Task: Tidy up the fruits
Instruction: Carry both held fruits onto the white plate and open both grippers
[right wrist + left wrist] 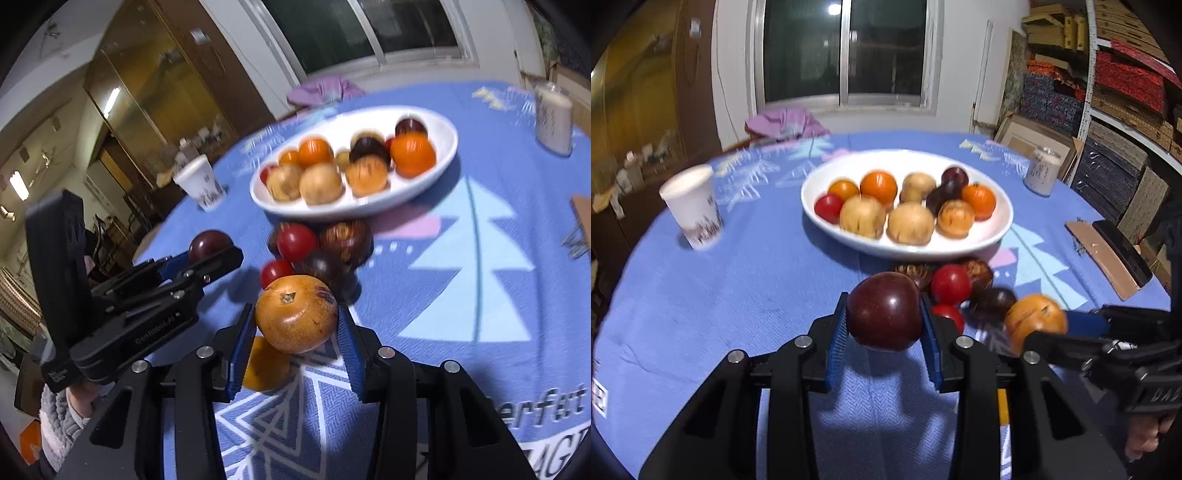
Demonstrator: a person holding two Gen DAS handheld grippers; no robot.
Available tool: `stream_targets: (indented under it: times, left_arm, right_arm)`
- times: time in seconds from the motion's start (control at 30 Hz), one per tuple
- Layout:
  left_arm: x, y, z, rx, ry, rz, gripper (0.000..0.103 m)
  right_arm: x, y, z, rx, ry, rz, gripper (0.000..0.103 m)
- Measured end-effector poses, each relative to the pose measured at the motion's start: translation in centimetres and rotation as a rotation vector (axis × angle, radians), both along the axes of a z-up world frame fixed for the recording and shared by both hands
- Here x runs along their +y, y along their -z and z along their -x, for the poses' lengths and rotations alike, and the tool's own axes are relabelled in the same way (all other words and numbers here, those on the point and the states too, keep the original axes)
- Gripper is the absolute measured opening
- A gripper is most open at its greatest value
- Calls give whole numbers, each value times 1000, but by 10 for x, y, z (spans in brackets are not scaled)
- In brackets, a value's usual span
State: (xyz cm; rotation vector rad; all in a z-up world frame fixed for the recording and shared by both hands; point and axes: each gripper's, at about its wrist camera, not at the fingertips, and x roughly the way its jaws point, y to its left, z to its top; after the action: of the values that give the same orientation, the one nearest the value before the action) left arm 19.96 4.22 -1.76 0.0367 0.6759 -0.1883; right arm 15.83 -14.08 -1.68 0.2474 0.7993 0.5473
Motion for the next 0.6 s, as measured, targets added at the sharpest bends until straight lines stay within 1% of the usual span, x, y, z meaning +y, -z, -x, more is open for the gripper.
stream_targets:
  times: [0.03, 0.1, 0.13, 0.17, 0.23, 0.3, 0.37, 0.43, 0.53, 0.6]
  left_arm:
    - [1, -11, 2, -25, 0, 14, 35]
    - [2, -28, -6, -29, 3, 34, 35]
    - [2, -36, -12, -32, 1, 37, 35]
    - [1, -45, -20, -37, 0, 32, 35]
    - [-1, -62, -41, -51, -5, 13, 35]
    - [-2, -74, -67, -47, -12, 11, 35]
    - [-2, -78, -98, -21, -21, 26, 35]
    - [-1, -73, -134, 17, -38, 29, 35]
    - [2, -58, -181, 77, -64, 28, 35]
    - [6, -42, -211, 135, -79, 45, 35]
  right_arm:
    - [-5, -11, 3, -41, 17, -5, 45]
    - [-15, -35, 0, -121, 58, 11, 45]
    - [-18, -43, -4, -135, 69, 20, 45]
    - [-22, -56, -14, -154, 87, 31, 45]
    - [-26, -72, -33, -179, 113, 54, 45]
    - [-26, -85, -63, -184, 136, 83, 45]
    - [-23, -86, -98, -161, 151, 110, 45]
    - [-17, -81, -133, -123, 155, 150, 45]
    - [-4, -65, -186, -69, 164, 236, 45]
    - [6, -48, -218, -26, 158, 288, 45]
